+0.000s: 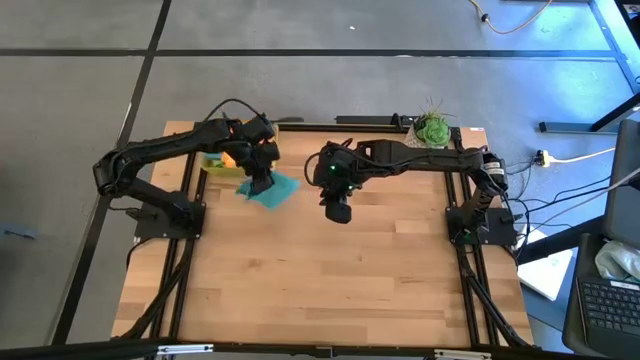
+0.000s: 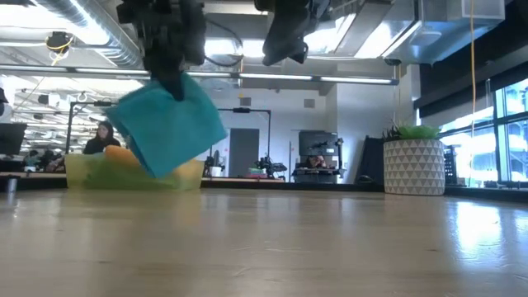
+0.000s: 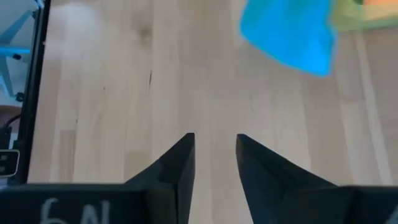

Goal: Fold microfiber towels
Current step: Put the folded blue towel into the yellow bin

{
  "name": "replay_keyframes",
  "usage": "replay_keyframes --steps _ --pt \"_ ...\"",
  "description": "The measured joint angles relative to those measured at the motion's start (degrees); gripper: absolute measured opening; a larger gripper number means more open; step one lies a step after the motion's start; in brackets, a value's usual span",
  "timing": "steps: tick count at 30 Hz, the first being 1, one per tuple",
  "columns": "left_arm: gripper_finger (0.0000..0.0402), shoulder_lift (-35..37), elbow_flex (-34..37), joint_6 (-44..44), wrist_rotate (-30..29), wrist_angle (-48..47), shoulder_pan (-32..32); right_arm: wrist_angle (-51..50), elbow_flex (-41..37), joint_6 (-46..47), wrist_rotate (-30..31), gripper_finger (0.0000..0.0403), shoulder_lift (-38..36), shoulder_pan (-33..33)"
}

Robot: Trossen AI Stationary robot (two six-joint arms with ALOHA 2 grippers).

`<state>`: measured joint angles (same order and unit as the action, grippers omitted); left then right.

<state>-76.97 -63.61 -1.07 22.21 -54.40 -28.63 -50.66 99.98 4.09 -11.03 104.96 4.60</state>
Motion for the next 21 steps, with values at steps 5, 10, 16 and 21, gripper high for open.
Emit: replay_keyframes --steps 5,10,16,21 --pt "0.0 0.0 0.0 -5.7 -3.9 -0.2 -7.1 -2.7 0.0 -0.1 0.0 0.0121 0.0 0.0" --pt "0.0 -0.6 0.0 -13.7 -5.4 -1.6 -16.2 -5.4 0.0 -0.1 0.0 0.0122 0.0 0.0" --pt "0.0 -3.8 0.0 -18.5 -5.4 -1.3 -26.9 -7.9 0.0 -0.1 0.0 0.0122 0.0 0.0" --pt "0.0 -7.6 0.0 -19.3 -4.8 3.0 -32.6 -8.8 0.0 -0.1 0.0 0.0122 0.0 0.0"
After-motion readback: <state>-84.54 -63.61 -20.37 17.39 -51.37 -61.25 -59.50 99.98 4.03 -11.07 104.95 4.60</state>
